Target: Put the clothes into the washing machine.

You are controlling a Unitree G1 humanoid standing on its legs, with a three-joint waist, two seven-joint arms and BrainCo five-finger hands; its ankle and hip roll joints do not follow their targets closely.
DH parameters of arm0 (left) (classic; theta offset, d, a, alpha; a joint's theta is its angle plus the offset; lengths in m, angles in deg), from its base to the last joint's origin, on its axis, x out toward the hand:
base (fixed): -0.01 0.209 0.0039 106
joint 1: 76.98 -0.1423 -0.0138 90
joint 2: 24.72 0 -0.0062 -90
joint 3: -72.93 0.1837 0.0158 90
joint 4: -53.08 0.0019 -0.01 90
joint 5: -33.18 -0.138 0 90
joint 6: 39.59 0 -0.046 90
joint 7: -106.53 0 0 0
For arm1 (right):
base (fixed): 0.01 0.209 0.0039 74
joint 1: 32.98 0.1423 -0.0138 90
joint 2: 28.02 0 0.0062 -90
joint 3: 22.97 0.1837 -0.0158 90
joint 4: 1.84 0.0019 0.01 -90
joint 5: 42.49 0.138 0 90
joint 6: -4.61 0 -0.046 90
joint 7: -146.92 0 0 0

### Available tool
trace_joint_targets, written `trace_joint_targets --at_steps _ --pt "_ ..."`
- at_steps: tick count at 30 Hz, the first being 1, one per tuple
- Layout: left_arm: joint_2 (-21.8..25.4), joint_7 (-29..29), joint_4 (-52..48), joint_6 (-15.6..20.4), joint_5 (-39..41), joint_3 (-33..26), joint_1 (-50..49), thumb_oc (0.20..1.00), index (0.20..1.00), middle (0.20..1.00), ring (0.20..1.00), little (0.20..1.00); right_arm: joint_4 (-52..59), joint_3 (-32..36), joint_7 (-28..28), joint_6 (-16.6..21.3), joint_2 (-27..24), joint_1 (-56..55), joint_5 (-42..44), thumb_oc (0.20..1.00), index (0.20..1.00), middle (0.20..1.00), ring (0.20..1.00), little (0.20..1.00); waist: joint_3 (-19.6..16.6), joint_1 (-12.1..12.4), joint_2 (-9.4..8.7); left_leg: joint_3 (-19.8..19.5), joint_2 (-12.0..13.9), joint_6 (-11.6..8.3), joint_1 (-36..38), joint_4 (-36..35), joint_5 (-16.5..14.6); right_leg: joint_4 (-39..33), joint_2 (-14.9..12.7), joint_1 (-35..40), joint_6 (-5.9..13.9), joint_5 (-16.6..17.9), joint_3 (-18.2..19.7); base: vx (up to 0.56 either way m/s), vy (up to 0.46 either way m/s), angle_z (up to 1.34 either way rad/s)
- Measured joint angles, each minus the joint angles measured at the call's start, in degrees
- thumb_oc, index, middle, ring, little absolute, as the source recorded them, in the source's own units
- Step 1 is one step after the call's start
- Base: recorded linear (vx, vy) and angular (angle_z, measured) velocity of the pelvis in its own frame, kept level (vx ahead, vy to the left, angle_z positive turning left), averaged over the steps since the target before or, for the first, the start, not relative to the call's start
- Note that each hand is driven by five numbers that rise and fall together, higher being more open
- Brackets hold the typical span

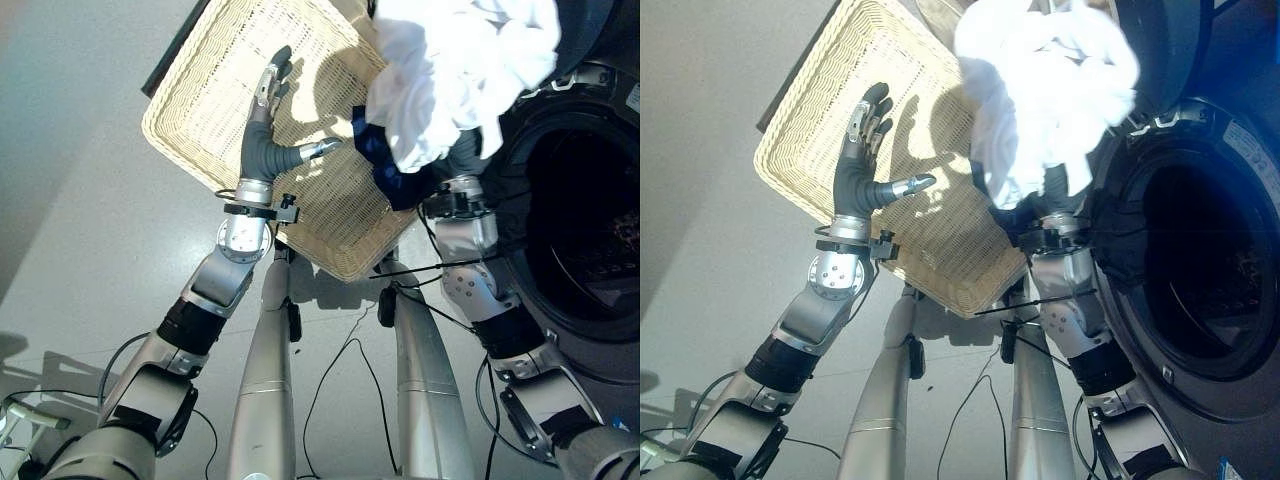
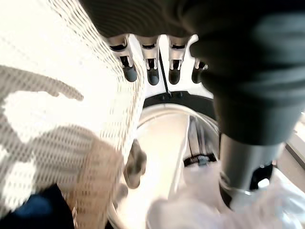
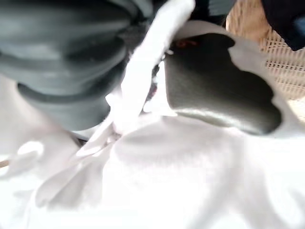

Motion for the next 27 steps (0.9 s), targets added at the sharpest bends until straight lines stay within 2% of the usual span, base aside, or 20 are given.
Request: trace_joint_targets --at_steps 7,16,18,22,23,24,27 --pt "-0.1 8.4 4.7 0.0 -1.8 -1.1 0.5 1.000 1.000 1.000 1.000 1.000 -0.1 0.8 -0.2 1.1 0.6 0.1 0.1 0.200 0.200 0.200 0.200 0.200 0.0 -0.1 0.00 0.0 0.0 0.00 0.0 0.0 0.0 0.0 0.0 0.0 0.00 0.0 -0.1 0.00 0.000 0.00" --pt "-0.1 13.8 9.2 1.5 -1.6 -1.6 0.5 1.000 1.000 1.000 1.000 1.000 -4.8 3.0 -0.5 0.9 0.1 -0.8 1.1 0.200 0.200 0.200 0.200 0.200 0.0 -0.4 -0.01 0.0 0.0 -0.01 0.0 0.0 0.0 -0.1 0.0 0.1 0.00 0.0 -0.1 0.00 0.000 0.00" --pt "0.0 15.3 13.6 2.7 -1.7 -2.0 0.3 1.000 1.000 1.000 1.000 1.000 -10.6 3.2 0.1 -0.2 -0.7 -1.8 1.2 0.200 0.200 0.200 0.200 0.200 0.0 -1.8 -0.04 0.1 0.1 -0.02 0.0 0.0 0.0 -0.4 0.0 0.1 0.00 0.0 -0.1 0.00 0.045 0.00" --pt "1.0 17.2 20.5 3.8 -2.1 -0.6 1.4 1.000 1.000 1.000 1.000 1.000 -23.6 3.2 1.6 -2.5 -3.2 -3.3 6.1 0.200 0.200 0.200 0.200 0.200 0.0 -2.2 -0.05 0.2 0.2 -0.14 0.0 -0.2 -0.1 -1.2 0.1 0.3 0.01 0.1 -0.1 0.00 0.033 -0.04" --pt "1.0 17.2 20.5 3.8 -2.1 -0.6 1.4 1.000 1.000 1.000 1.000 1.000 -23.6 3.2 1.6 -2.5 -3.2 -3.3 6.1 0.200 0.200 0.200 0.200 0.200 0.0 -2.2 -0.05 0.2 0.2 -0.14 0.0 -0.2 -0.1 -1.2 0.1 0.3 0.01 0.1 -0.1 0.00 0.046 -0.04" --pt "2.1 17.8 23.9 4.4 -2.1 -0.5 1.8 1.000 1.000 1.000 1.000 1.000 -28.9 3.2 2.5 -2.8 -3.8 -5.1 9.6 0.200 0.200 0.200 0.200 0.200 0.0 -3.3 -0.10 0.3 0.3 -0.14 0.0 -0.4 -0.2 -1.9 0.2 0.3 -0.03 0.3 -0.1 0.00 0.046 -0.07" --pt "3.1 19.0 29.7 5.1 -2.0 1.0 4.6 1.000 1.000 1.000 1.000 1.000 -36.4 3.0 4.8 -2.7 -4.7 -5.2 13.7 0.200 0.200 0.200 0.200 0.200 0.1 -3.6 -0.10 1.0 0.8 -0.21 0.0 -0.6 -0.2 -2.8 0.9 0.2 -0.04 1.1 0.5 0.00 0.046 -0.12"
